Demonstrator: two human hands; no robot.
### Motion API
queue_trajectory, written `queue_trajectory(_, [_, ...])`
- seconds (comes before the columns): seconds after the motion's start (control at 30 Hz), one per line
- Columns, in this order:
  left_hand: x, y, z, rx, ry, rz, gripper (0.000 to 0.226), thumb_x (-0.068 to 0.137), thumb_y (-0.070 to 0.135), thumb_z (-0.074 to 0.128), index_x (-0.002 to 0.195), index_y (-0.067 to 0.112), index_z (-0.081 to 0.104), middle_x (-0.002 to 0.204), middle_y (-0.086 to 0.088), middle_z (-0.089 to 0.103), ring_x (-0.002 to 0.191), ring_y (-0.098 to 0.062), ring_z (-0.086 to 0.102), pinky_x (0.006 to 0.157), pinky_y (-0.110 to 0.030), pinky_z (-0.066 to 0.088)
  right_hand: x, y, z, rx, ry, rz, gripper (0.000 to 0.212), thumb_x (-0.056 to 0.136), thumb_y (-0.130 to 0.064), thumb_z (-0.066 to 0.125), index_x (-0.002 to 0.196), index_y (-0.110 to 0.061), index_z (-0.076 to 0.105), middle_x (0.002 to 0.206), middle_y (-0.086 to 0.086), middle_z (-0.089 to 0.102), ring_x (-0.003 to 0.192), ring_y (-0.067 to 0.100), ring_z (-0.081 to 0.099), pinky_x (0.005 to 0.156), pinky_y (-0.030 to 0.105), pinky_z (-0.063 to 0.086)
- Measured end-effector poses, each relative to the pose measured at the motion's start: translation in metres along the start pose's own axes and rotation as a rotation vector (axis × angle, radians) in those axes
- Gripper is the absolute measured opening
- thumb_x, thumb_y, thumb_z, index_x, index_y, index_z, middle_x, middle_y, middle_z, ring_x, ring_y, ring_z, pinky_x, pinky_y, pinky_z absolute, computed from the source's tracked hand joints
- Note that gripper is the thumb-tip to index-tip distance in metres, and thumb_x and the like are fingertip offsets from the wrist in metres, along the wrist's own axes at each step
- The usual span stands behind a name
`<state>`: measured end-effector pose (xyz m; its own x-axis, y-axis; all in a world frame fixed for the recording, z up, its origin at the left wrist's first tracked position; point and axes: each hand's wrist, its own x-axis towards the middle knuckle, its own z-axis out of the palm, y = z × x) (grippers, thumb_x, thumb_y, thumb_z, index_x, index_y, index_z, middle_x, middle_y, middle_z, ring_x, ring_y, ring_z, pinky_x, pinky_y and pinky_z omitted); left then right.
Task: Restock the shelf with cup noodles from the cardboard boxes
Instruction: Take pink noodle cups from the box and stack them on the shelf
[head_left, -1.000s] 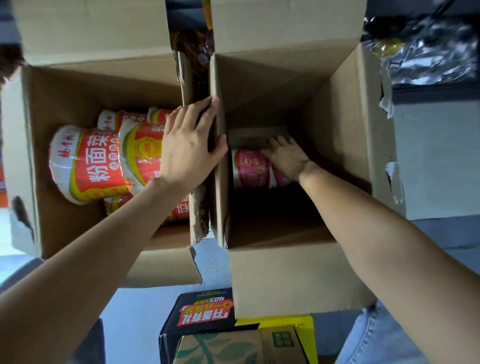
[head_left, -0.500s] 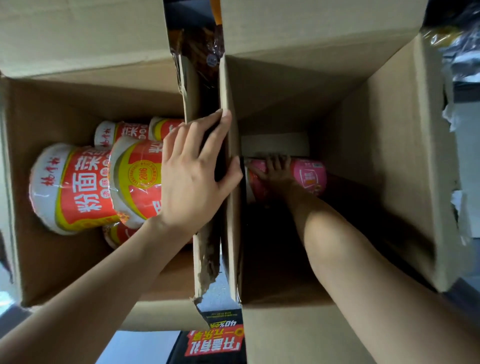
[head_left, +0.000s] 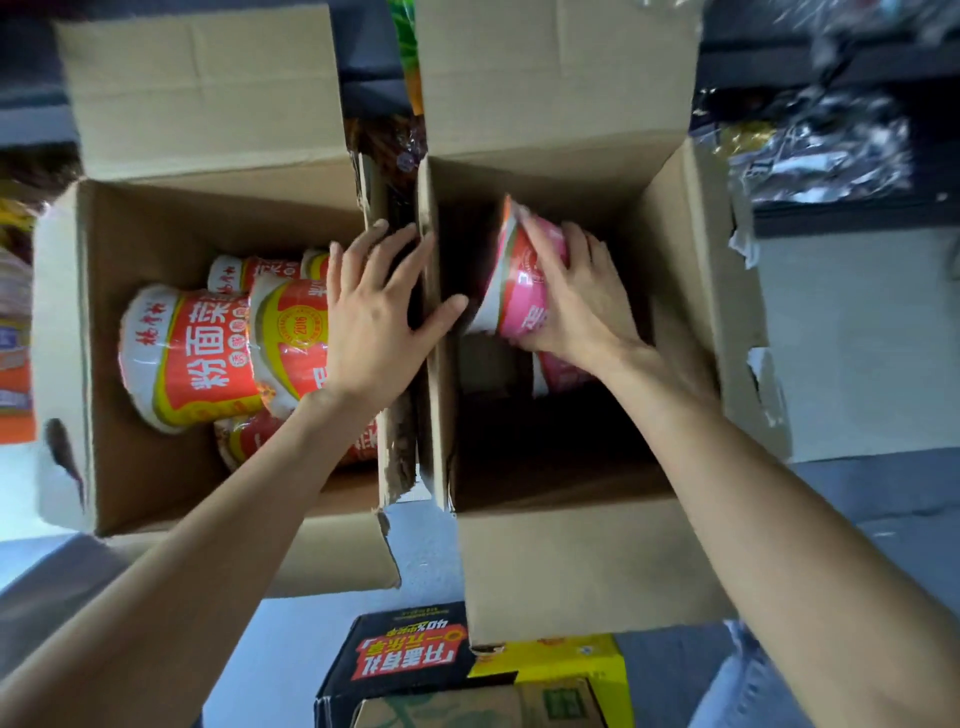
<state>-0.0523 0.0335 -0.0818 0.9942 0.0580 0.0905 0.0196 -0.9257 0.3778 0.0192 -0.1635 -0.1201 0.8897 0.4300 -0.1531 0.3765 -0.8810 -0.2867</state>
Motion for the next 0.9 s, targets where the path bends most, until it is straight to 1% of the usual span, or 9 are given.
queue_trajectory(0.1, [-0.011, 0.023, -0.025, -0.323, -0.028, -0.170, 0.082, 0.082, 0.070, 0.045, 0.140, 0.012, 0.043, 0.141, -0.006, 0.046, 0.134, -0.021, 0.036, 0.112, -0.032, 0.024, -0.047, -0.009, -0.046, 0.487, 0.167, 0.154, 0.131, 0.046, -0.047, 0.090, 0.151, -0.022, 0.015, 0.143, 0.008, 0.039, 0.131, 0.021, 0.040, 0.108, 0.029, 0.033])
queue_trajectory(0.17, [-0.018, 0.041, -0.044, -0.666, -0.138, -0.356, 0.074, 0.082, 0.066, 0.051, 0.140, 0.021, 0.044, 0.137, 0.005, 0.049, 0.127, -0.006, 0.043, 0.109, -0.026, 0.031, -0.072, -0.021, -0.068, 0.734, 0.219, 0.216, 0.131, 0.046, -0.055, 0.089, 0.149, -0.030, 0.013, 0.147, -0.005, 0.037, 0.133, 0.004, 0.038, 0.106, 0.019, 0.034])
queue_trajectory(0.27, [-0.021, 0.061, -0.062, -1.066, -0.293, -0.529, 0.038, 0.083, 0.059, 0.047, 0.113, 0.037, 0.056, 0.110, 0.023, 0.061, 0.105, 0.004, 0.056, 0.106, -0.033, 0.040, -0.093, -0.039, -0.091, 0.957, 0.299, 0.183, 0.121, 0.052, -0.030, 0.093, 0.143, -0.027, 0.013, 0.141, -0.008, 0.037, 0.122, -0.019, 0.036, 0.095, 0.003, 0.032])
queue_trajectory(0.37, [-0.024, 0.068, -0.082, -1.205, -0.339, -0.536, 0.044, 0.081, 0.065, 0.042, 0.117, 0.043, 0.051, 0.119, 0.019, 0.060, 0.110, -0.006, 0.057, 0.106, -0.046, 0.040, -0.098, -0.060, -0.107, 0.976, 0.349, 0.125, 0.117, 0.054, -0.012, 0.092, 0.140, -0.017, 0.013, 0.134, -0.008, 0.035, 0.112, -0.032, 0.031, 0.089, -0.005, 0.028])
queue_trajectory(0.5, [-0.026, 0.065, -0.135, -1.233, -0.178, -0.271, 0.071, 0.079, 0.062, 0.059, 0.139, 0.028, 0.042, 0.129, 0.013, 0.060, 0.123, -0.009, 0.053, 0.102, -0.035, 0.045, -0.083, -0.086, -0.140, 0.986, 0.358, 0.049, 0.120, 0.051, -0.047, 0.090, 0.142, -0.019, 0.018, 0.138, -0.004, 0.037, 0.131, -0.001, 0.037, 0.107, 0.016, 0.034])
queue_trajectory(0.57, [-0.021, 0.060, -0.169, -1.185, -0.087, -0.148, 0.080, 0.078, 0.054, 0.065, 0.145, 0.022, 0.034, 0.136, 0.005, 0.055, 0.129, -0.012, 0.048, 0.103, -0.034, 0.044, -0.068, -0.100, -0.173, 0.849, 0.420, -0.020, 0.119, 0.046, -0.062, 0.085, 0.142, -0.019, 0.027, 0.136, -0.008, 0.032, 0.131, 0.008, 0.034, 0.108, 0.009, 0.026])
queue_trajectory(0.67, [-0.006, 0.058, -0.223, -1.146, 0.073, -0.048, 0.076, 0.082, 0.037, 0.064, 0.148, 0.027, 0.028, 0.143, 0.001, 0.047, 0.126, -0.002, 0.048, 0.096, -0.017, 0.044, -0.046, -0.125, -0.229, 0.840, 0.529, -0.149, 0.097, 0.047, -0.061, 0.083, 0.128, -0.034, 0.037, 0.124, -0.031, 0.033, 0.125, 0.008, 0.042, 0.104, 0.010, 0.032])
queue_trajectory(0.77, [0.021, 0.054, -0.263, -0.996, 0.271, 0.048, 0.079, 0.079, 0.040, 0.064, 0.147, 0.036, 0.023, 0.144, 0.006, 0.037, 0.128, 0.000, 0.044, 0.100, -0.019, 0.042, -0.020, -0.152, -0.271, 0.956, 0.585, -0.247, 0.095, 0.055, -0.051, 0.086, 0.133, -0.027, 0.038, 0.132, -0.016, 0.048, 0.123, 0.006, 0.049, 0.102, 0.038, 0.045])
queue_trajectory(0.9, [0.084, 0.040, -0.303, -0.837, 0.388, 0.124, 0.084, 0.085, 0.036, 0.069, 0.151, 0.033, 0.017, 0.141, 0.009, 0.035, 0.127, 0.003, 0.042, 0.100, -0.017, 0.042, 0.024, -0.180, -0.320, 0.974, 0.623, -0.307, 0.098, 0.063, -0.041, 0.085, 0.138, -0.027, 0.024, 0.136, -0.018, 0.044, 0.126, -0.001, 0.045, 0.105, 0.033, 0.042])
